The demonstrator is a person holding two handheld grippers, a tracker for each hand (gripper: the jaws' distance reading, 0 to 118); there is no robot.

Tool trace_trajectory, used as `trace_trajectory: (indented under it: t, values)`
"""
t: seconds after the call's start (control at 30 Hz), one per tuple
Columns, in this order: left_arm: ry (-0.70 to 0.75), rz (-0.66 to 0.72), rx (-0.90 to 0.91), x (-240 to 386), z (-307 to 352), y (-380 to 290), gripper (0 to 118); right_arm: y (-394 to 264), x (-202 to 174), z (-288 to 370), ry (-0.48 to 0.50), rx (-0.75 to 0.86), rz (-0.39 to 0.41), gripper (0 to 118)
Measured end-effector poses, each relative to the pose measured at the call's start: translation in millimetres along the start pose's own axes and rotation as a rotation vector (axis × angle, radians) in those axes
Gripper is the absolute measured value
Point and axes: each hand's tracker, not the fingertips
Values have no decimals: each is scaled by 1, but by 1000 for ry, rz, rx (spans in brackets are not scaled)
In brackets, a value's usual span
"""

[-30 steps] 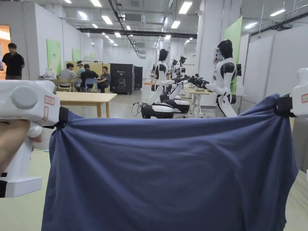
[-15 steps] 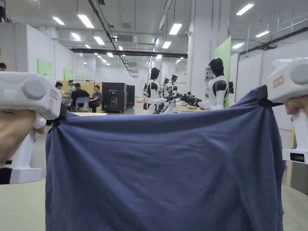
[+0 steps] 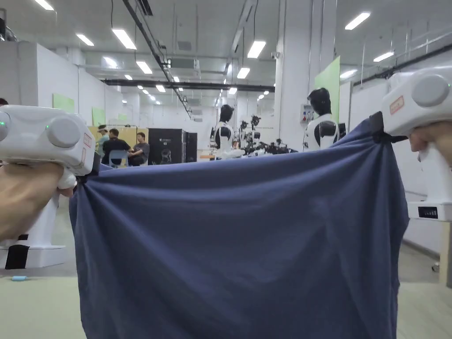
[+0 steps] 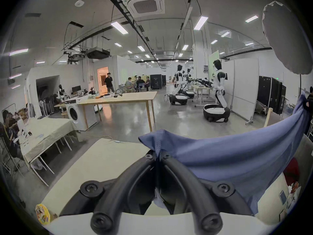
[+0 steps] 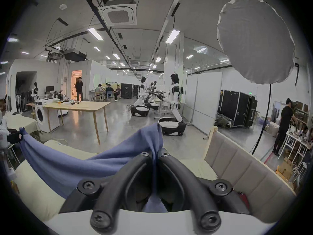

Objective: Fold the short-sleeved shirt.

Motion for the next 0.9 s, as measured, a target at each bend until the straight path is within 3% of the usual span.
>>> trace_trajectory:
  t: [0.07, 0.23, 0.33, 0.4, 0.43, 0.5, 0.63, 0.77, 0.9]
  values:
    - [-21, 21, -19, -2, -14, -21, 0, -20, -1, -15, 8, -38, -24, 6]
    - [-25, -7, -129, -4, -53, -95, 0, -101, -11, -37, 52, -150, 10, 6]
    - [-44, -15, -173, -10, -59, -149, 0, -171, -13, -26, 97, -224, -37, 6]
    - [-67, -12, -209, -16, -52, -183, 0, -211, -10, -12, 124, -278, -16, 6]
    - [-83, -43, -255, -20, -45, -201, 0, -235, -6, -2, 151, -291, -38, 6]
    - [-154, 50, -281, -33, -25, -236, 0, -275, -1, 27, 182, -340, -55, 7]
    - [-147, -21, -304, -51, 32, -301, 0, -346, 7, 99, 181, -413, -57, 7]
    - [-179, -6, -375, -69, 90, -356, 0, -406, 14, 178, 199, -423, -156, 7]
    - [-186, 9, -399, -87, 153, -398, 0, -452, 10, 255, 214, -478, -146, 7]
